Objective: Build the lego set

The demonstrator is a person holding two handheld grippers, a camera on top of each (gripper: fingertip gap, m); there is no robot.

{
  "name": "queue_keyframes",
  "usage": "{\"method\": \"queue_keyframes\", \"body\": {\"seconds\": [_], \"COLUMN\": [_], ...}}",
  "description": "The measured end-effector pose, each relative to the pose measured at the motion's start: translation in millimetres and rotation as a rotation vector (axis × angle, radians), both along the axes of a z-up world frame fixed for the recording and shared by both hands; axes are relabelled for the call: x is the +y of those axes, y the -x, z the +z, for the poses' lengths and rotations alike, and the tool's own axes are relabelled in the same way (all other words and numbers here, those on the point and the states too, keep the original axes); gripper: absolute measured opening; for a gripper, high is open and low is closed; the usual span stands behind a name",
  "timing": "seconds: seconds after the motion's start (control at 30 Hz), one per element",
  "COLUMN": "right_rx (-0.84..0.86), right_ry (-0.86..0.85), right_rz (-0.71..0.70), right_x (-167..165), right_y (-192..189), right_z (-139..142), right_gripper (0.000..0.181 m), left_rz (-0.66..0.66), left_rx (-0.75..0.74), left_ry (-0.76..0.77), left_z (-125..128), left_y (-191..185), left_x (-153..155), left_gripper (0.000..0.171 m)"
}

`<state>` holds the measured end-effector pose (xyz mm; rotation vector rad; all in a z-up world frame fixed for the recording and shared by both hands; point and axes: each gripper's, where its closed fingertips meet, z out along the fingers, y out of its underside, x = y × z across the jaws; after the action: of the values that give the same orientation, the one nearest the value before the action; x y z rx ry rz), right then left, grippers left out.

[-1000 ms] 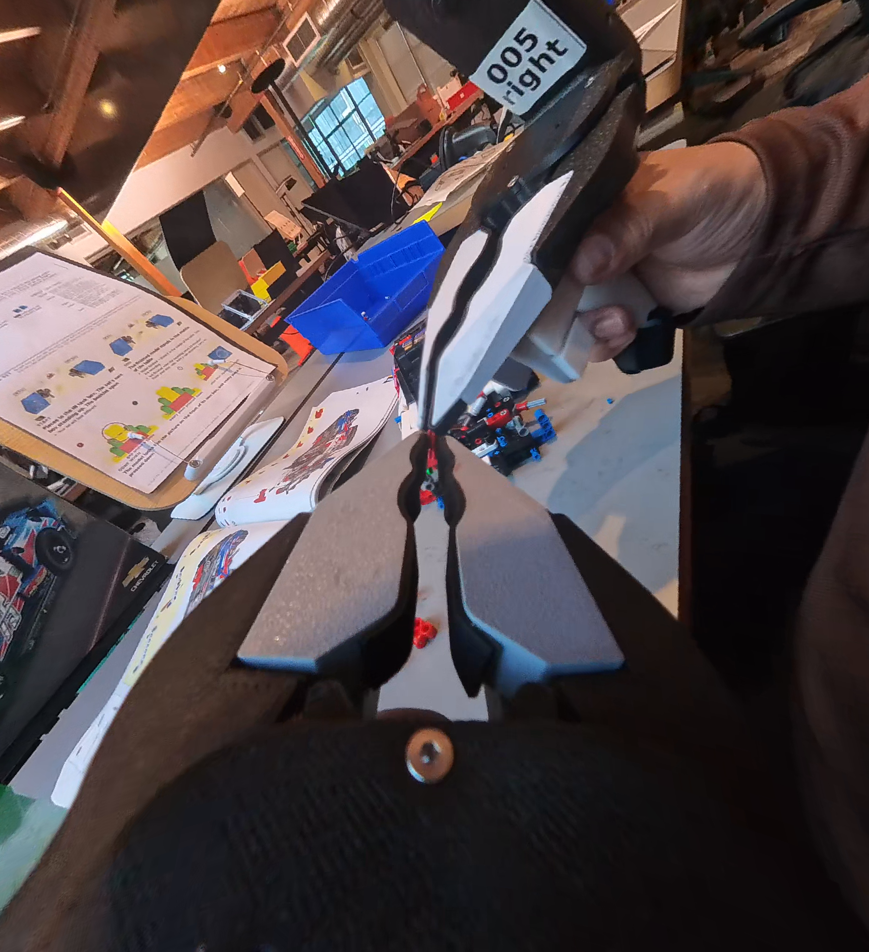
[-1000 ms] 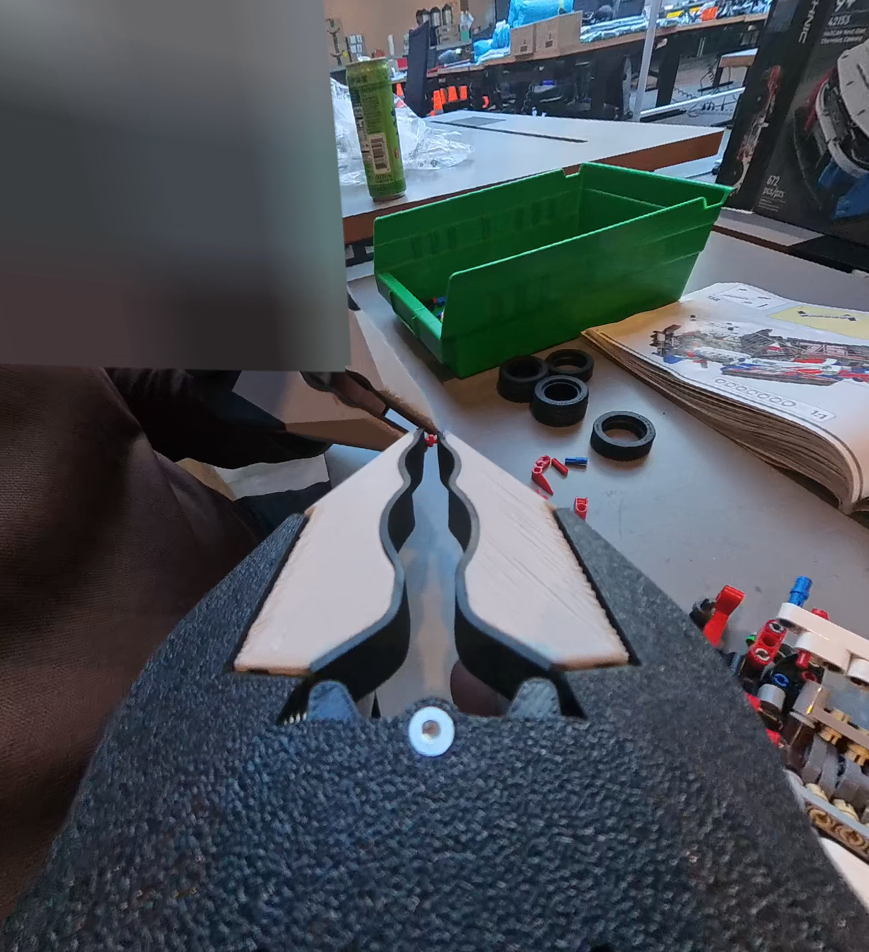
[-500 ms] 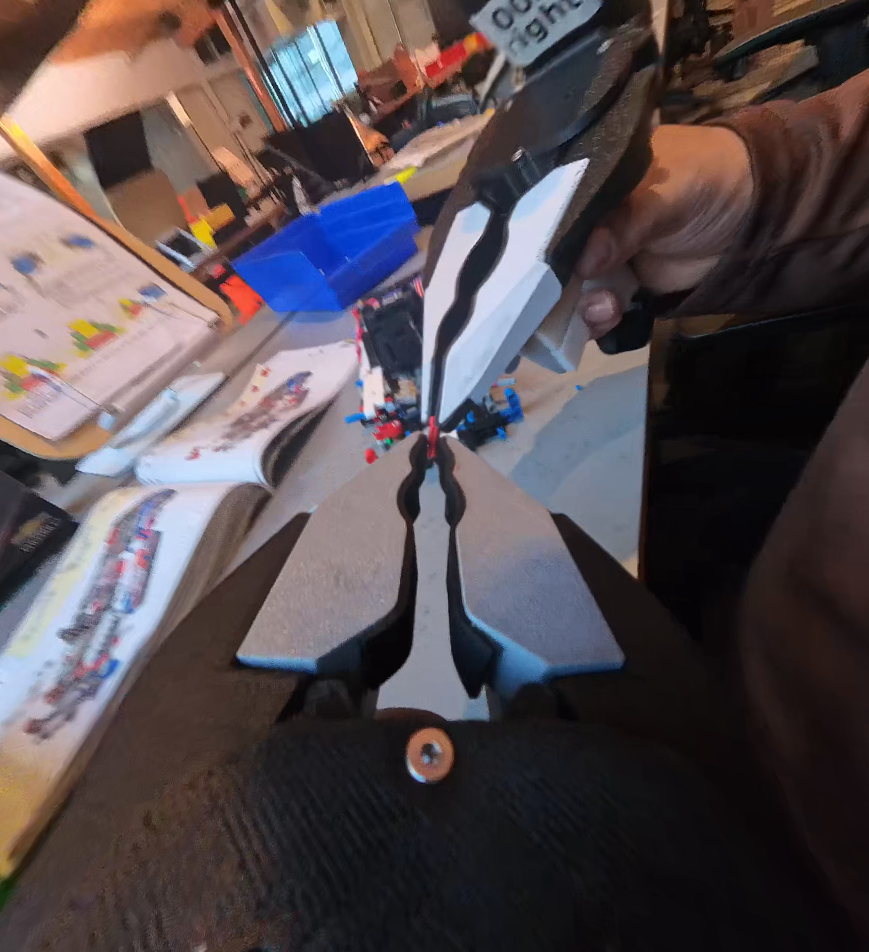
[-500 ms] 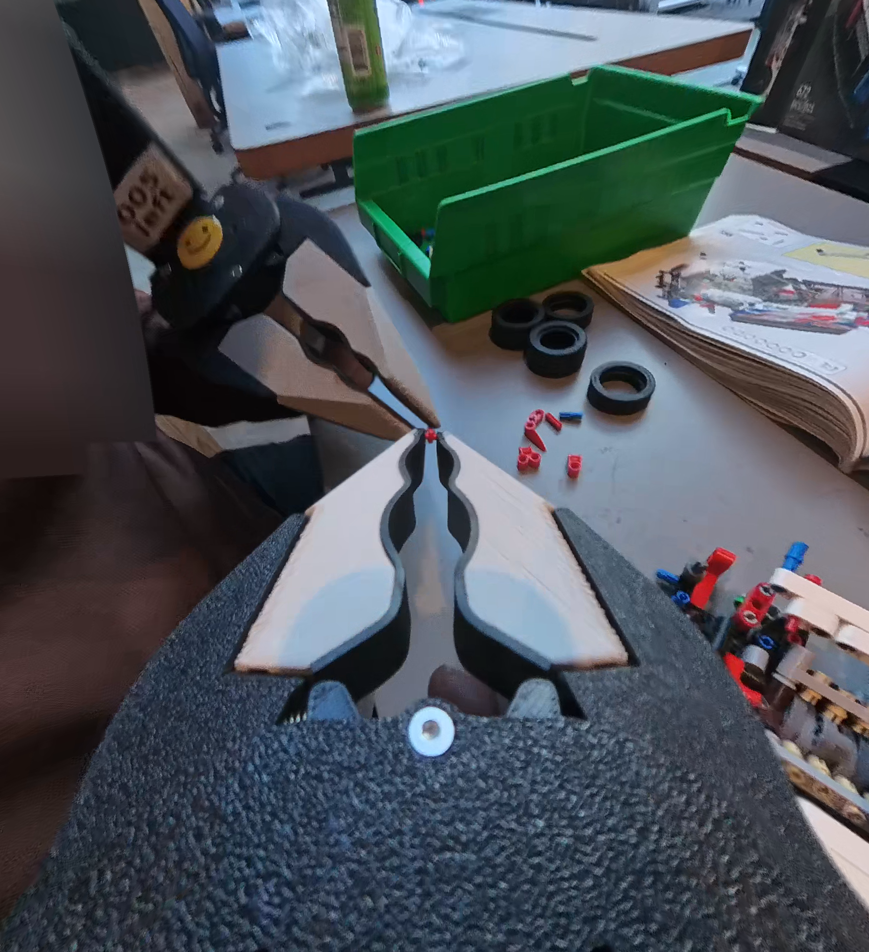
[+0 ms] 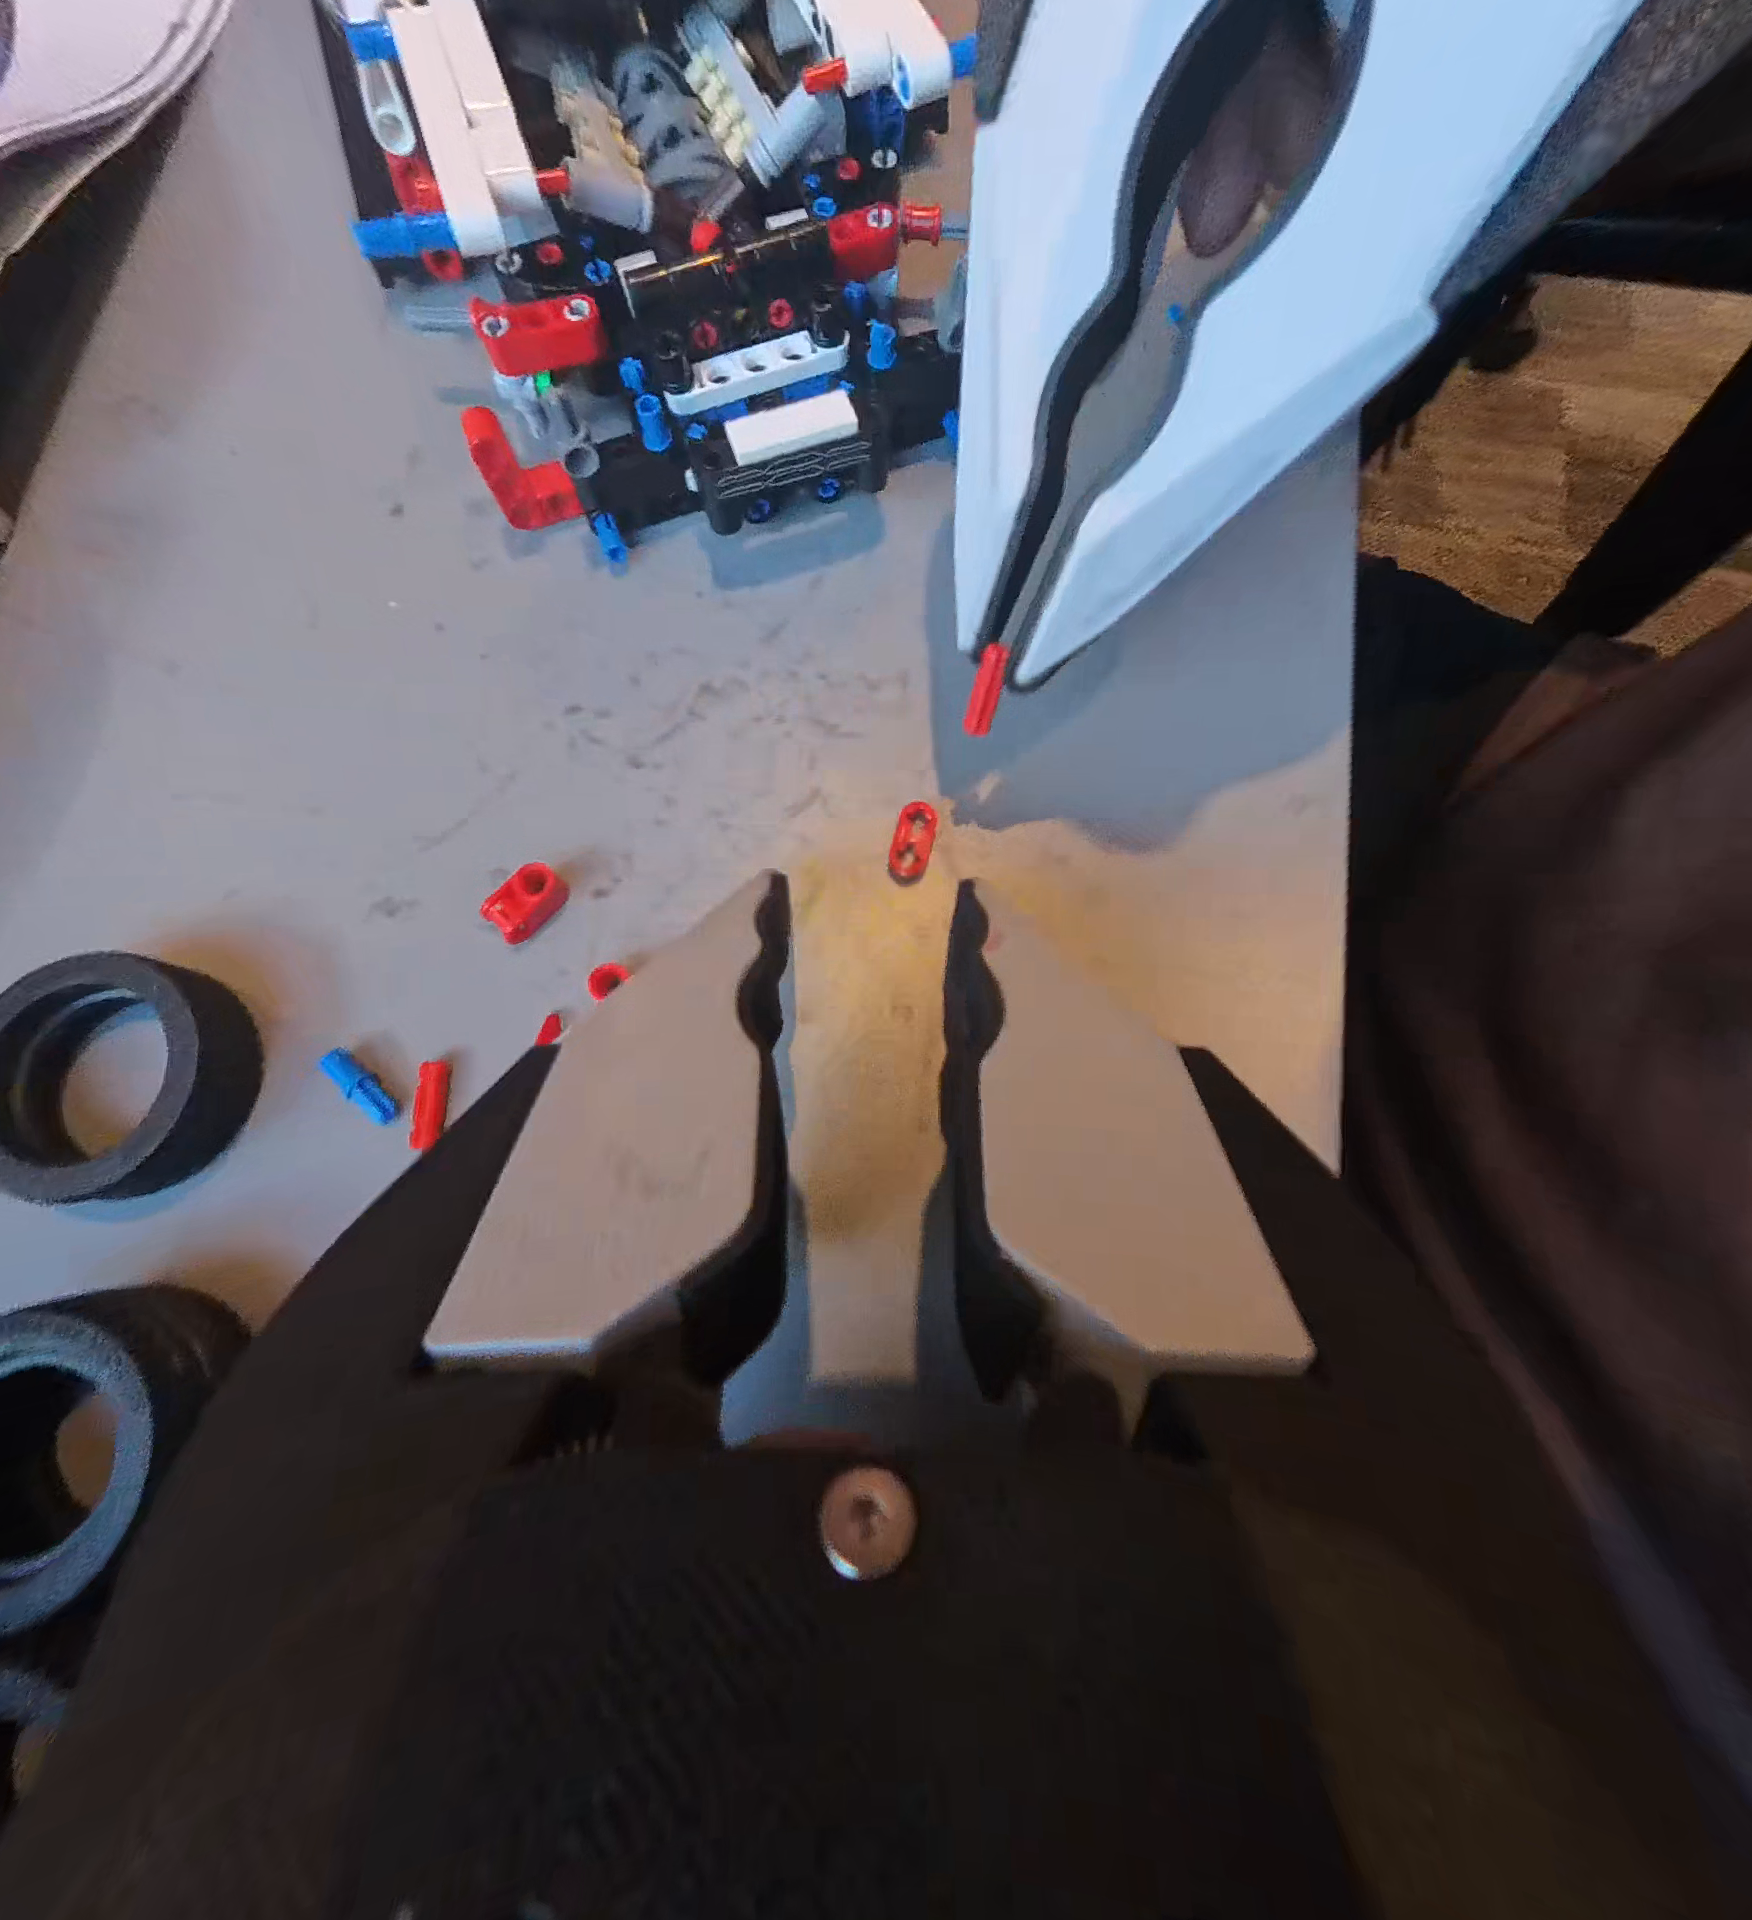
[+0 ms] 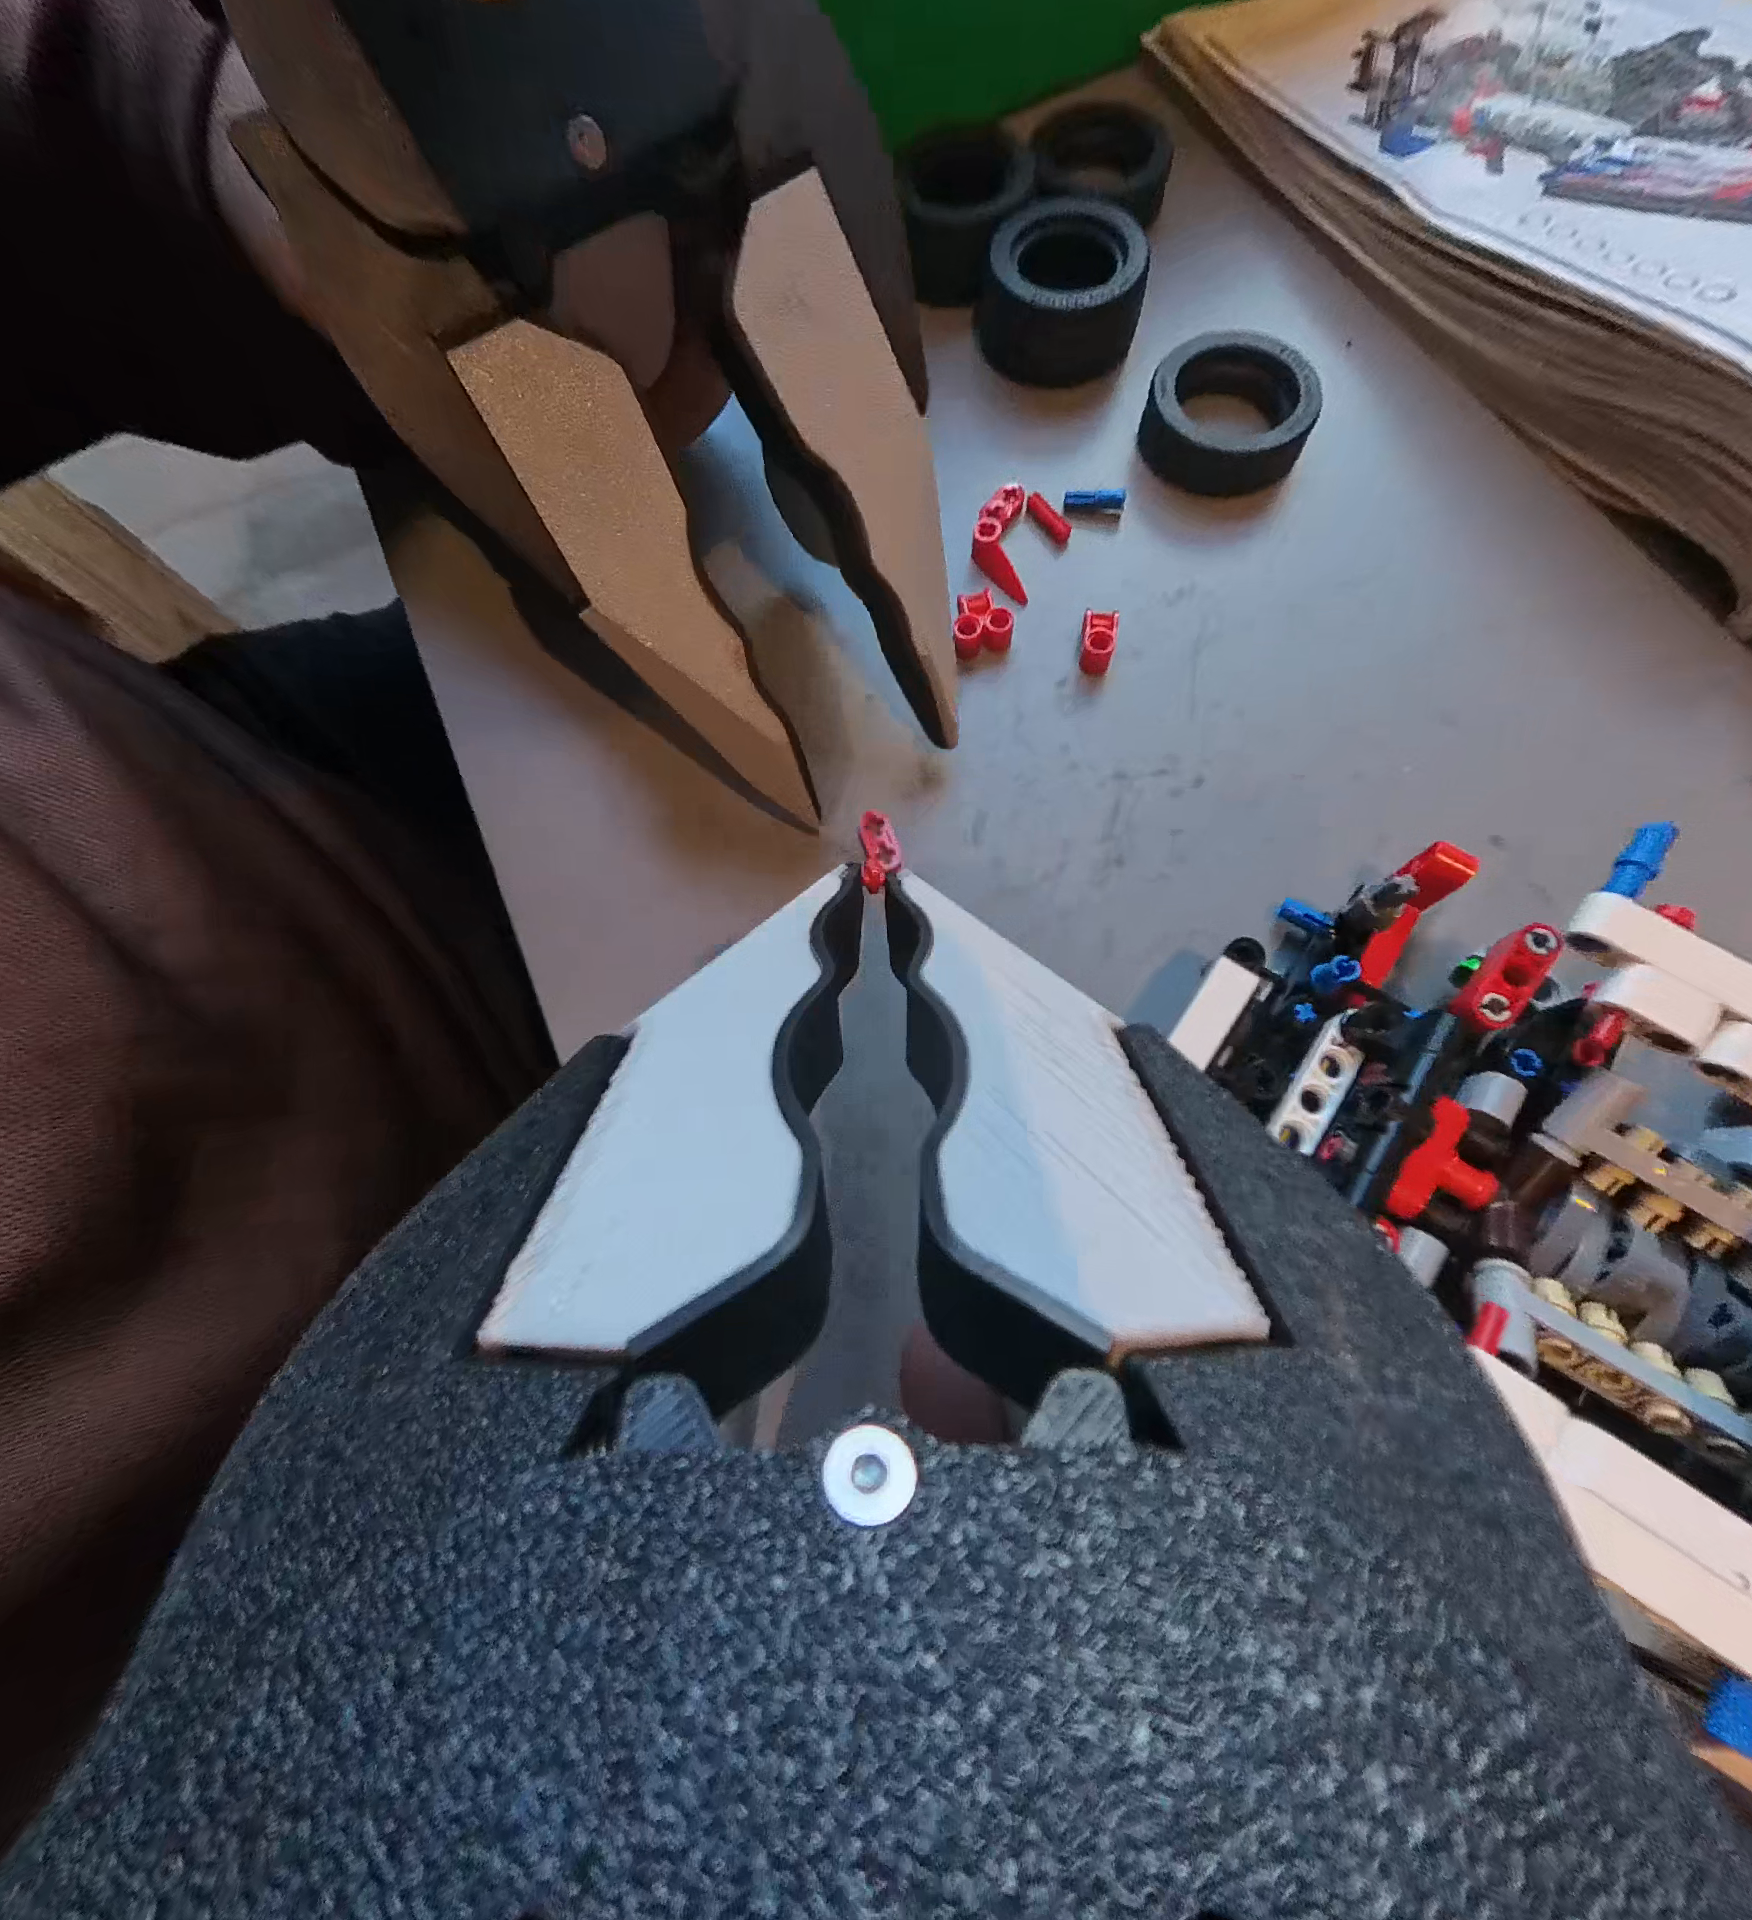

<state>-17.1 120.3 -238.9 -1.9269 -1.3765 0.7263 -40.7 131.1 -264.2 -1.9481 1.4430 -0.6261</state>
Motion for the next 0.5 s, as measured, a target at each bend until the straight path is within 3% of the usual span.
{"method": "queue_keyframes", "body": {"seconds": [0.27,0.5], "right_rx": [-0.071,-0.135], "right_ry": [-0.062,-0.130], "right_rz": [-0.010,0.039], "right_x": [4,4], "right_y": [0,2], "right_z": [-7,-6], "right_gripper": [0.004,0.004], "left_rz": [-0.090,-0.133], "left_rx": [0.002,0.007], "left_ry": [0.022,-0.011], "left_z": [-4,-4], "left_y": [-15,-15], "left_x": [-5,-8], "left_gripper": [0.005,0.005]}}
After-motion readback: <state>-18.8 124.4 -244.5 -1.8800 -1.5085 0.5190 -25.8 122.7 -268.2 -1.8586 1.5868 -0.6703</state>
